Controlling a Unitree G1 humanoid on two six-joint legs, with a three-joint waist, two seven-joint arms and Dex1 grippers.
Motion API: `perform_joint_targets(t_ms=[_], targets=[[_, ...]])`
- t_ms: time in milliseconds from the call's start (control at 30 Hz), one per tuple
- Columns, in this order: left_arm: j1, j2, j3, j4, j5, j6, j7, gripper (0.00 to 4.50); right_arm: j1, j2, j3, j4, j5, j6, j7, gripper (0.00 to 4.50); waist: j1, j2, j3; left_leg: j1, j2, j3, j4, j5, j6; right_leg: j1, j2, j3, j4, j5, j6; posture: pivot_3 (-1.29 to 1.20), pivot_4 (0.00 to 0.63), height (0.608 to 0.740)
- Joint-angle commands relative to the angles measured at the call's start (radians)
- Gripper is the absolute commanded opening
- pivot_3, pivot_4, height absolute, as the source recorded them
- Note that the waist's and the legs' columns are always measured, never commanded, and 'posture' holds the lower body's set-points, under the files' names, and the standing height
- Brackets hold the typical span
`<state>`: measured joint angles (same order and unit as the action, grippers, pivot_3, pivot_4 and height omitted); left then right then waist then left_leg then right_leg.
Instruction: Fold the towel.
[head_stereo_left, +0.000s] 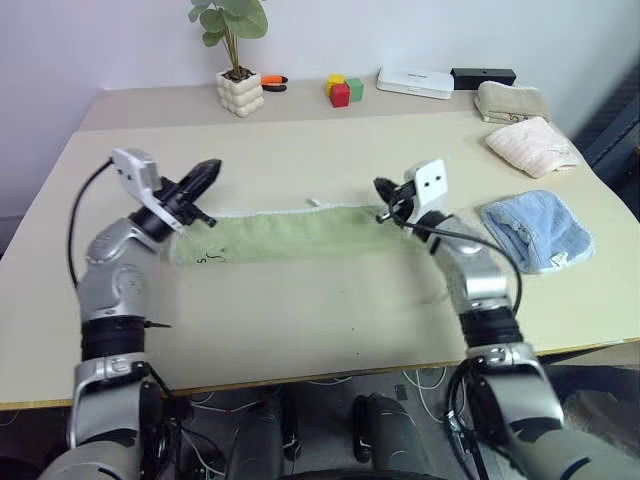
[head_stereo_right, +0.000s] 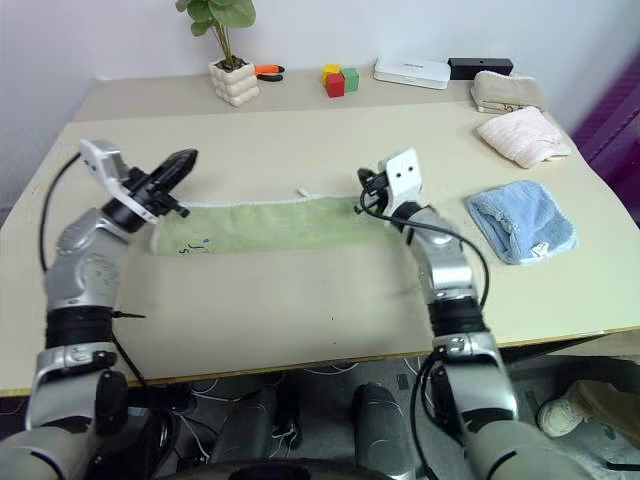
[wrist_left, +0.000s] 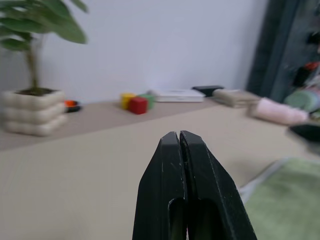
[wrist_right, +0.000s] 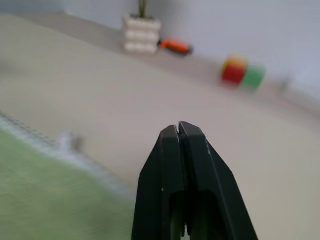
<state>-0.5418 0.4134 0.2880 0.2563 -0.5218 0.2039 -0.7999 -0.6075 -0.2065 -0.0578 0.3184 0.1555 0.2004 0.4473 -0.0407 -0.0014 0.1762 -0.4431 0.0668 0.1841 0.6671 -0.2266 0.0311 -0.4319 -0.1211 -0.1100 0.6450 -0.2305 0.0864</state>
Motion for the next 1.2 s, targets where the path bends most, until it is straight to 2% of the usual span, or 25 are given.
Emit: perform_joint_targets(t_ms=[33,133,233,367,433,533,633,733,867,1000,1067,1200], targets=[[0.023,-0.086,-0.016,-0.028,-0.019,0.014,0.07,0.0,0.035,0.087,-0.026,-0.038,0.032,0.013,-0.105,0.03,-0.002,0.0,0.0,0.0,0.0,0.0,0.0,0.0,0.0,0.0,0.0,0.0,0.0,0.0,0.0,0.0,0.15,0.74],[0.023,-0.155,0.001,0.066,-0.007,0.006,0.142,0.0,0.04,0.111,-0.034,0.037,0.007,-0.026,-0.161,0.03,-0.001,0.0,0.0,0.0,0.0,0.0,0.0,0.0,0.0,0.0,0.0,0.0,0.0,0.0,0.0,0.0,0.15,0.74],[0.019,-0.173,0.035,0.173,-0.011,-0.002,0.189,0.0,0.033,0.072,-0.052,0.104,-0.02,-0.047,-0.205,0.03,-0.001,0.0,0.0,0.0,0.0,0.0,0.0,0.0,0.0,0.0,0.0,0.0,-0.001,0.0,0.0,0.0,0.15,0.74],[0.015,-0.119,0.028,0.252,0.038,-0.037,0.198,0.0,0.032,0.013,-0.089,0.152,-0.027,-0.055,-0.246,0.03,-0.001,-0.001,0.0,0.0,0.0,0.0,0.0,0.0,0.0,0.0,0.0,0.0,-0.001,0.0,0.0,0.0,0.15,0.74],[0.01,-0.075,0.072,0.306,0.017,-0.029,0.198,0.0,0.038,-0.03,-0.102,0.163,-0.035,-0.062,-0.248,0.03,-0.003,-0.001,-0.001,0.0,0.0,0.0,0.0,0.0,0.0,0.0,0.0,0.0,-0.001,0.0,0.0,0.0,0.15,0.74],[0.014,-0.006,0.085,0.396,0.059,-0.077,0.204,0.0,0.057,-0.067,-0.13,0.129,0.011,-0.06,-0.198,0.03,-0.005,0.0,-0.001,0.001,0.0,0.0,-0.001,0.0,0.0,0.0,0.0,0.0,-0.001,0.0,0.0,0.0,0.15,0.74],[0.012,0.023,0.081,0.414,0.062,-0.089,0.179,0.9,0.075,-0.099,-0.155,0.092,0.042,-0.038,-0.167,0.9,-0.005,0.0,-0.001,0.001,0.0,0.0,-0.002,0.0,0.0,0.0,0.0,0.0,-0.001,0.0,0.0,0.0,0.15,0.74],[0.004,0.033,0.078,0.385,0.066,-0.099,0.184,2.41,0.093,-0.109,-0.195,0.01,0.111,0.026,-0.143,2.43,-0.003,0.0,-0.001,0.001,0.0,0.0,-0.002,0.0,0.0,0.0,0.0,0.0,-0.001,0.0,0.0,0.0,0.15,0.74],[0.01,0.053,0.085,0.259,0.022,-0.035,0.152,4.39,0.163,-0.133,-0.257,-0.213,0.27,0.246,-0.107,4.41,0.0,0.0,-0.001,0.0,0.0,-0.003,-0.002,0.0,0.0,-0.001,0.0,0.0,-0.001,0.0,0.0,0.0,0.15,0.74],[0.045,0.082,0.066,0.12,-0.005,0.025,0.078,4.46,0.219,-0.115,-0.413,-0.412,0.592,0.58,-0.189,4.47,0.0,-0.001,-0.001,-0.001,0.001,-0.006,-0.002,-0.001,0.001,-0.001,-0.001,0.0,-0.002,0.0,0.0,0.0,0.15,0.74],[0.068,0.104,0.045,0.054,-0.02,0.02,-0.015,4.46,0.261,-0.084,-0.509,-0.481,0.76,0.721,-0.312,4.47,0.001,-0.001,-0.001,0.0,0.002,-0.006,-0.002,-0.003,0.004,-0.001,-0.001,0.0,-0.002,0.0,-0.001,0.0,0.15,0.74],[0.084,0.136,0.033,0.003,-0.054,0.021,-0.153,4.46,0.367,-0.077,-0.559,-0.59,0.919,0.865,-0.433,4.47,0.006,-0.001,-0.001,-0.001,0.001,-0.007,-0.003,-0.004,0.006,0.0,-0.002,-0.001,-0.003,0.0,-0.001,0.0,0.15,0.74]])
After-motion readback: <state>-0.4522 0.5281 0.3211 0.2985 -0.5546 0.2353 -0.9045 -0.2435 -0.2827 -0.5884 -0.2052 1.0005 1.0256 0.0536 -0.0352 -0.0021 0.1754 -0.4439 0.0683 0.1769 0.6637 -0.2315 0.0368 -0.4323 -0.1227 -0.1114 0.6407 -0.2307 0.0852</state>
